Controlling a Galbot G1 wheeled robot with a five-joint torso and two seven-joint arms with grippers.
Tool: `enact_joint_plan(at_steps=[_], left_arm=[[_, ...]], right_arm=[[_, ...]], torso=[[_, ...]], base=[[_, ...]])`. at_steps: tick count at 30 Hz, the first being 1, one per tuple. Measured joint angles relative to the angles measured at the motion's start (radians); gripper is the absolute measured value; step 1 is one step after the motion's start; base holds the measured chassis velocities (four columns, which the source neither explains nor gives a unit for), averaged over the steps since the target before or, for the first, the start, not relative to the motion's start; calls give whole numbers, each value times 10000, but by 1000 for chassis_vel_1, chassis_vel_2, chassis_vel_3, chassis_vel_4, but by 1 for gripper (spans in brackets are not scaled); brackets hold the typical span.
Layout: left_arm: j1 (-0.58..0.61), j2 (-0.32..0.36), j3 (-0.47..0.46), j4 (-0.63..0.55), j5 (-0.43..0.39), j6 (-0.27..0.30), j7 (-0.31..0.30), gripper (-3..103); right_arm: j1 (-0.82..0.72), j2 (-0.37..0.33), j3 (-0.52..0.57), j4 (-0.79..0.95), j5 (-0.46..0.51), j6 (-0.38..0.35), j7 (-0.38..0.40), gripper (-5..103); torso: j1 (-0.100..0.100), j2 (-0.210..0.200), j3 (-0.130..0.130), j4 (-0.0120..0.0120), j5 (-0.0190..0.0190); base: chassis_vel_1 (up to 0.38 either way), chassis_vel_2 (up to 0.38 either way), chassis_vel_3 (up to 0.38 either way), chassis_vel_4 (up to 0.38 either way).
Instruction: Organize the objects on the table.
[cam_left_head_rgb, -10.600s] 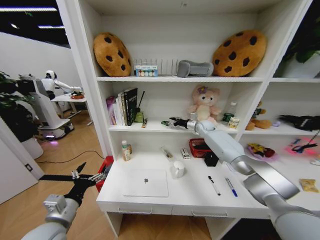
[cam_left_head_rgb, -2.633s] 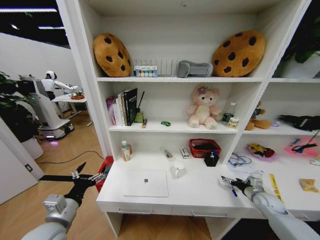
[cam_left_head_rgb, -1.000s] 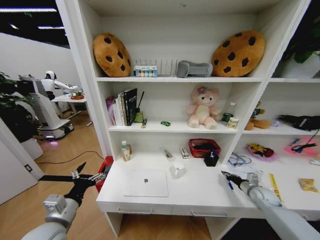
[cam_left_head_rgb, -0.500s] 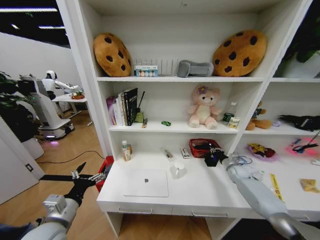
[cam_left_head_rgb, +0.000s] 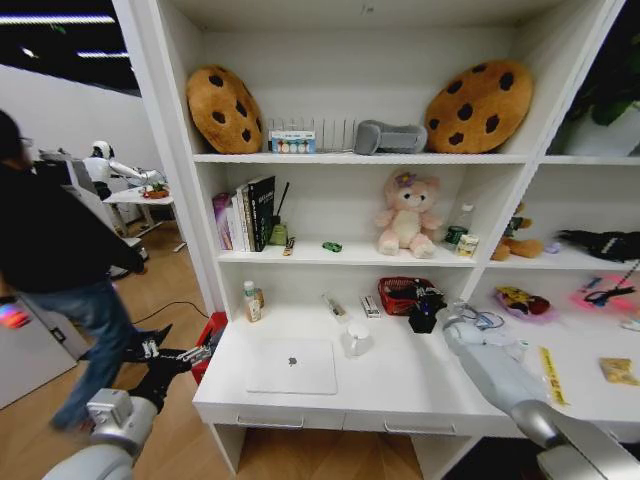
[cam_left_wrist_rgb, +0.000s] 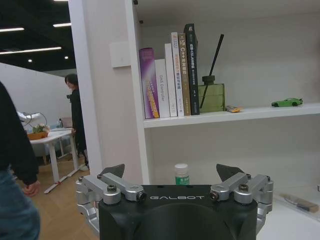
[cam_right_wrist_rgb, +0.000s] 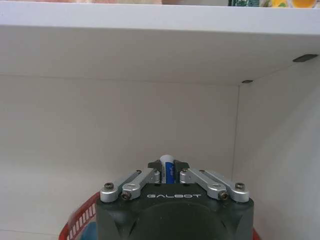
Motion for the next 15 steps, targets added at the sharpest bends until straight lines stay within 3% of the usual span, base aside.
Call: enact_joint_plan(at_steps=[4, 7, 15], left_arm=[[0, 1, 0, 0, 0, 0, 0, 100], [0, 1, 0, 0, 0, 0, 0, 100], [0, 0, 0, 0, 0, 0, 0, 100]], right_arm=[[18, -96, 87, -255, 10, 262, -137, 13], [18, -34, 158, -603, -496, 743, -218, 13], [361, 372, 300, -1447, -1644, 1766, 316, 13]], torso=[[-1, -1, 0, -2, 0], [-1, 0, 0, -2, 3], [-1, 0, 0, -2, 1]], base=[[0, 0, 0, 0], [0, 0, 0, 0], [0, 0, 0, 0]])
